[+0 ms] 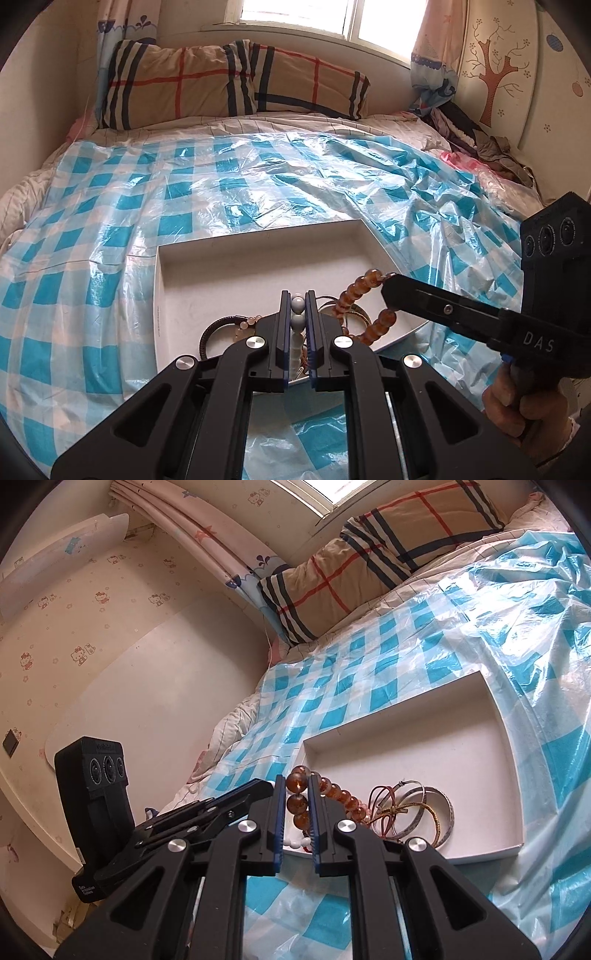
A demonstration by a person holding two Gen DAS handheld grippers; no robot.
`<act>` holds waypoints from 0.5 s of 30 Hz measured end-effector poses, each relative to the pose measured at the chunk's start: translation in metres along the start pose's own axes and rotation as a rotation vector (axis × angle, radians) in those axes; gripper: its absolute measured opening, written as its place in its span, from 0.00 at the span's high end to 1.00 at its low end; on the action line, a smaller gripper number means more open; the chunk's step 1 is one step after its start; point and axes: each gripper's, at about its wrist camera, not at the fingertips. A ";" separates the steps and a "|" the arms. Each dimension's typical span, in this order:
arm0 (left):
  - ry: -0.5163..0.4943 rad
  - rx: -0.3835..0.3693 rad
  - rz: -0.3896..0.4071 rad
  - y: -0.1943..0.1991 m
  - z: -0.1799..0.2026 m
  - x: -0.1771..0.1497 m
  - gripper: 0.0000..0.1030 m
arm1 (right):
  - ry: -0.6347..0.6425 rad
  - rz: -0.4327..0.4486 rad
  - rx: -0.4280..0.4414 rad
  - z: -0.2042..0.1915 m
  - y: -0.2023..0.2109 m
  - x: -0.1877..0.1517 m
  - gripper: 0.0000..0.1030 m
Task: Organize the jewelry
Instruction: 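Lower both bead bracelets into the tray and open both tools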
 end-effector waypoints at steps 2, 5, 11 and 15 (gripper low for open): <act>0.007 0.000 -0.009 -0.011 -0.004 -0.002 0.93 | 0.015 -0.010 -0.027 0.003 -0.011 0.000 0.88; 0.019 0.024 -0.066 -0.036 -0.014 -0.009 0.93 | 0.060 -0.002 -0.176 0.010 -0.023 0.000 0.87; 0.090 0.130 -0.129 -0.039 -0.034 -0.032 0.52 | 0.152 0.038 -0.347 0.003 -0.006 -0.005 0.81; 0.105 0.177 -0.112 0.001 -0.029 -0.045 0.30 | 0.212 0.044 -0.353 -0.022 0.022 -0.024 0.71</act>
Point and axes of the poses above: each gripper's, at about its wrist camera, not at the fingertips, and y roughly against the way its jaws point, z to its right, x to its top, and after that the axes turned 9 degrees about -y, right-handed
